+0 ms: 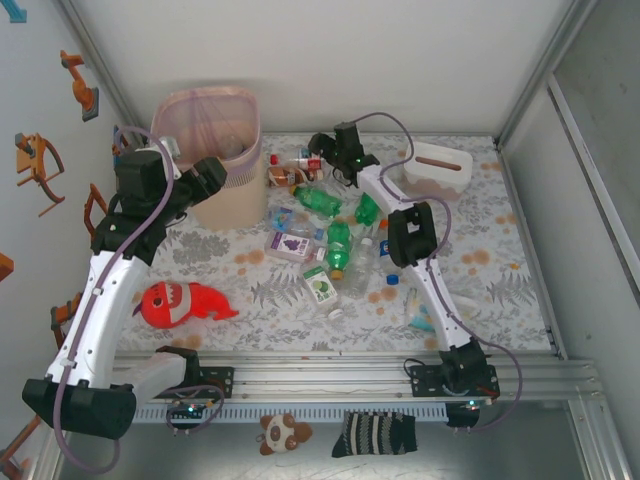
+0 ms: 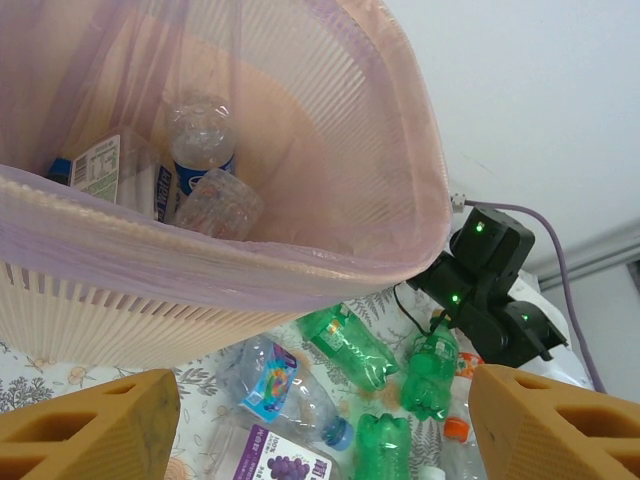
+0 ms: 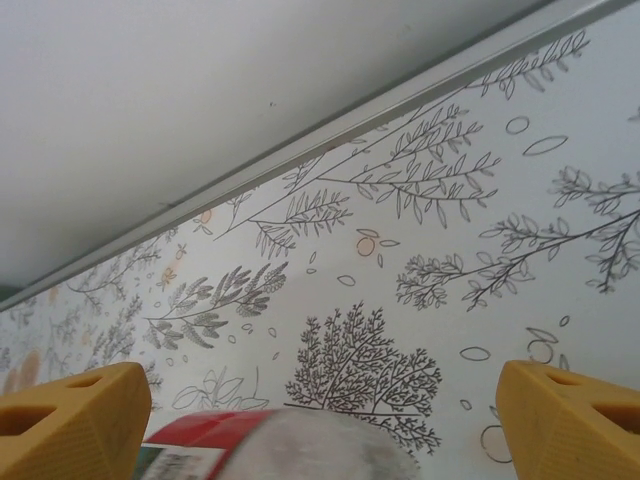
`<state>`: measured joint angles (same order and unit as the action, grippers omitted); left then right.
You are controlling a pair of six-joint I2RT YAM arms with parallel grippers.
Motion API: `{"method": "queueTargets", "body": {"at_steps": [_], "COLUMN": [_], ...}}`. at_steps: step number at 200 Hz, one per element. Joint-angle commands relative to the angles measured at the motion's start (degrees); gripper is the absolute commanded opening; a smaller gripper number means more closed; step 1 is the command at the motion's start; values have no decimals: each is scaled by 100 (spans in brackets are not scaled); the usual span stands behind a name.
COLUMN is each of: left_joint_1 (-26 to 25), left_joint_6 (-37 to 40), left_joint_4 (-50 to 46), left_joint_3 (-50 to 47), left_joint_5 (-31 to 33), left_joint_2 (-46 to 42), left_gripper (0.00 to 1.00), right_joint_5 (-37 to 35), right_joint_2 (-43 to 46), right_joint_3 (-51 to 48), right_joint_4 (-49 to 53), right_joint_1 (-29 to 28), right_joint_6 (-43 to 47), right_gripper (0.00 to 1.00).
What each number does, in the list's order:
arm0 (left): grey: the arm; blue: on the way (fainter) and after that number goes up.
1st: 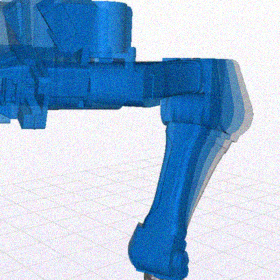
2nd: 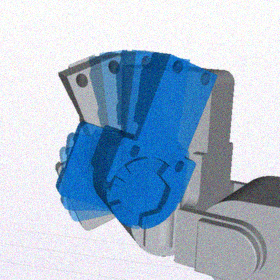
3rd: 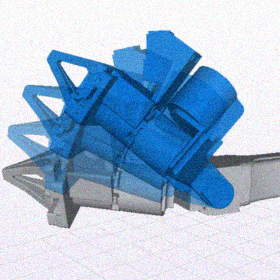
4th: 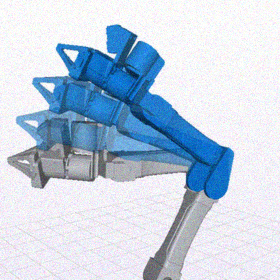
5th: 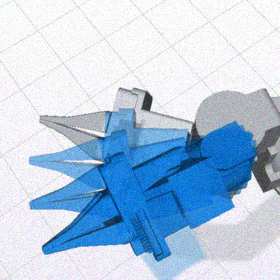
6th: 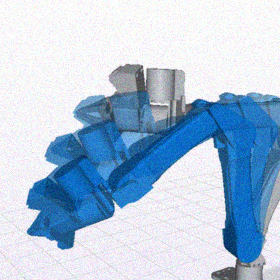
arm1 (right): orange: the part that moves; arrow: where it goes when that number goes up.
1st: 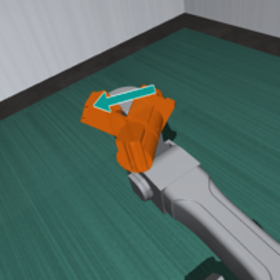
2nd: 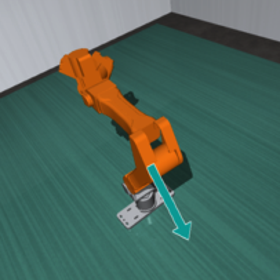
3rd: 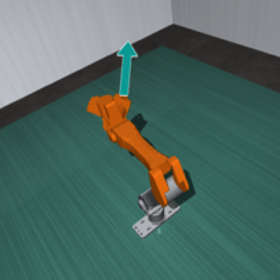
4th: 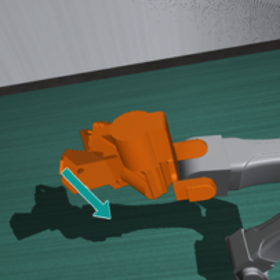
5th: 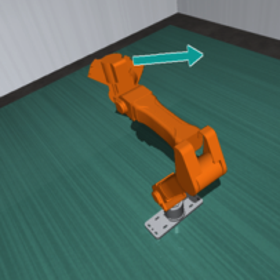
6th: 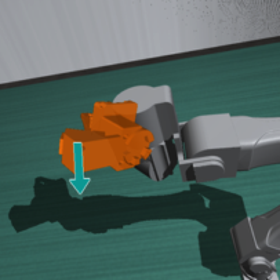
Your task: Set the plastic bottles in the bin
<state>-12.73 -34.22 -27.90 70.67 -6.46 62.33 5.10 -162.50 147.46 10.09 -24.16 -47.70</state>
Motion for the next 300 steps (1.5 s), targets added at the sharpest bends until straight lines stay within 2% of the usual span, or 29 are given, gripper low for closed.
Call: {"method": "queueTargets", "body": {"at_steps": [1, 132, 186, 300], "left_joint_1": [-28, -28, -28, -28], "left_joint_6": [-70, -120, -144, -169], "left_joint_4": [67, 92, 82, 74], "left_joint_3": [-80, -143, -142, -63], "left_joint_5": [-30, 0, 17, 83], "left_joint_2": [-19, -78, -65, -211], "left_gripper": [76, 76, 76, 76], "right_joint_5": [336, 1773, 2301, 2419], "right_joint_2": [-11, 576, 759, 1612], "right_joint_3": [-90, -761, -1124, -2224], "right_joint_4": [-388, -211, -595, -1693], "right_joint_1": [17, 65, 111, 271], "right_joint_6": [-482, -655, -825, -1324], "right_gripper": [88, 82, 81, 60]}}
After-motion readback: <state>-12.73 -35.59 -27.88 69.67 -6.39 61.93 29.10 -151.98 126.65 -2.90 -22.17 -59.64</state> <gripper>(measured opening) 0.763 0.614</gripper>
